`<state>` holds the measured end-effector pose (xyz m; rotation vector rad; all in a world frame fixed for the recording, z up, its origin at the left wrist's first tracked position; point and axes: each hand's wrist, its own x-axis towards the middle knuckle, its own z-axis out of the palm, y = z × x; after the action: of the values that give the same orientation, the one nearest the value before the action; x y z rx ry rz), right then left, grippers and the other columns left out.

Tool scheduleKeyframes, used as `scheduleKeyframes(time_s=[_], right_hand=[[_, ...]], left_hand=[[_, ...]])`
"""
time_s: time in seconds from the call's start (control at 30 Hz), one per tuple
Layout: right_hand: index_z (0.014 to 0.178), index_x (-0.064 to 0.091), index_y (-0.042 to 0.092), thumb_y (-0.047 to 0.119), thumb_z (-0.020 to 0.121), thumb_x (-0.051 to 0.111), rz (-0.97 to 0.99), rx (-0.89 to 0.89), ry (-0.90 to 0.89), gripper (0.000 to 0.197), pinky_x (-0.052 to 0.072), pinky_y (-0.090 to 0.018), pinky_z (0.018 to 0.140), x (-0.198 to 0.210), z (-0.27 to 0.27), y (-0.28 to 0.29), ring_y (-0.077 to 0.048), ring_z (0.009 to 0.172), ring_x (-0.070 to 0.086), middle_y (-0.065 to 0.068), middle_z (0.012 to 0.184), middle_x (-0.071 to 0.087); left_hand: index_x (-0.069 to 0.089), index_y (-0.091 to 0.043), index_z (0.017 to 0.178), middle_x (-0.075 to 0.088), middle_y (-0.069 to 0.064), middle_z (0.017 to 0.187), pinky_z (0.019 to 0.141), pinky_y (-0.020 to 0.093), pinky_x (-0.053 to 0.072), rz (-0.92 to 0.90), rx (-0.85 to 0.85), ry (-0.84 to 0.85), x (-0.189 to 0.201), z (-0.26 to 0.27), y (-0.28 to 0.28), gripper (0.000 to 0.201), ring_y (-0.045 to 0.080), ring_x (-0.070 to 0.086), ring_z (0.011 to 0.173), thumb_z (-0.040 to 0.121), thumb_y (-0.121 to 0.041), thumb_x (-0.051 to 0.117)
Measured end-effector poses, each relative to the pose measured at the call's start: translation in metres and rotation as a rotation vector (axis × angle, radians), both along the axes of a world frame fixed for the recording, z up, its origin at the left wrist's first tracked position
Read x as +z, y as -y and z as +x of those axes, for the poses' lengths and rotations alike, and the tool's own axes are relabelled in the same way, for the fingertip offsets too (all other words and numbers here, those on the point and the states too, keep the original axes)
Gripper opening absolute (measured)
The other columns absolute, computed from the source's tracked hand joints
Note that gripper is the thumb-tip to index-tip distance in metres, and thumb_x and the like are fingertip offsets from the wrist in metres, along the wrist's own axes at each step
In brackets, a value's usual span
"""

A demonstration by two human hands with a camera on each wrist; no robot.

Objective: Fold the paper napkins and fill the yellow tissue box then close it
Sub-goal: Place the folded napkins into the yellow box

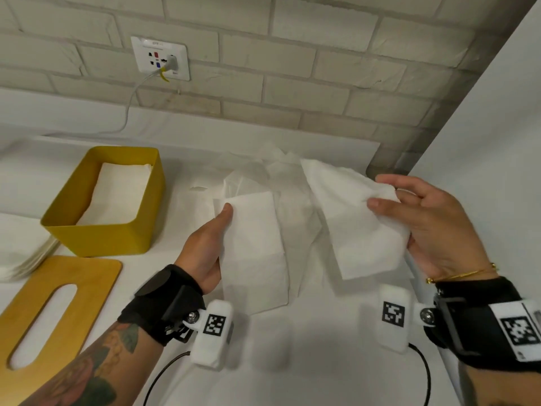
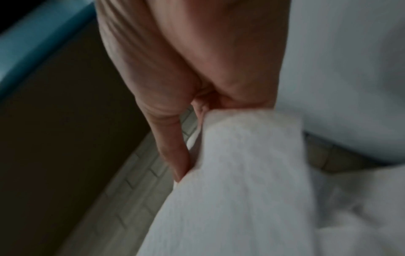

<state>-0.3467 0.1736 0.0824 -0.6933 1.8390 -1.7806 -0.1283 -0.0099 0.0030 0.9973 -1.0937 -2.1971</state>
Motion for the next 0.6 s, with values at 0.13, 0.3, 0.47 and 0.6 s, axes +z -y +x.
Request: scheduleKeyframes(time_s=[0.13, 0.3, 0.47, 0.6], right_hand=[[0.125, 0.063, 0.009, 0.008, 0.067, 0.077, -0.173, 0.124, 0.188, 0.060, 0.062, -0.035, 0.080, 0.010, 0.036, 0.026, -0.023, 0.098, 0.075, -0.009, 0.110, 0.077], [0.105, 0.070, 0.006, 0.006, 0.073, 0.083, 0.042, 0.125, 0.262, 0.034, 0.061, -0.035, 0.077, -0.047, 0.078, 0.054, -0.024, 0.085, 0.075, -0.012, 0.096, 0.078], [0.092, 0.075, 0.003, 0.008, 0.083, 0.079, 0.128, 0.065, 0.275, 0.011, 0.060, -0.041, 0.085, -0.084, 0.095, 0.058, -0.026, 0.086, 0.074, -0.015, 0.090, 0.078], [0.087, 0.075, 0.004, 0.007, 0.084, 0.079, 0.083, 0.014, 0.289, 0.006, 0.059, -0.042, 0.085, -0.090, 0.099, 0.061, -0.025, 0.083, 0.072, -0.015, 0.086, 0.077]], left_hand=[[0.068, -0.010, 0.117, 0.078, 0.007, 0.109, 0.084, 0.036, 0.055, 0.036, -0.018, -0.027, 0.002, -0.006, -0.005, 0.037, 0.020, 0.075, 0.098, 0.105, -0.039, 0.049], [0.062, -0.011, 0.132, 0.073, 0.011, 0.123, 0.099, 0.046, 0.052, 0.047, -0.034, -0.077, -0.001, -0.009, -0.005, 0.046, 0.029, 0.070, 0.113, 0.106, -0.045, 0.045], [0.064, -0.010, 0.129, 0.073, 0.012, 0.121, 0.095, 0.042, 0.054, 0.078, 0.011, -0.084, -0.006, -0.006, -0.001, 0.064, 0.026, 0.070, 0.112, 0.102, -0.060, 0.036], [0.063, -0.015, 0.134, 0.070, 0.013, 0.128, 0.103, 0.045, 0.049, 0.128, -0.039, -0.124, -0.010, -0.006, 0.001, 0.081, 0.028, 0.067, 0.120, 0.095, -0.074, 0.023]])
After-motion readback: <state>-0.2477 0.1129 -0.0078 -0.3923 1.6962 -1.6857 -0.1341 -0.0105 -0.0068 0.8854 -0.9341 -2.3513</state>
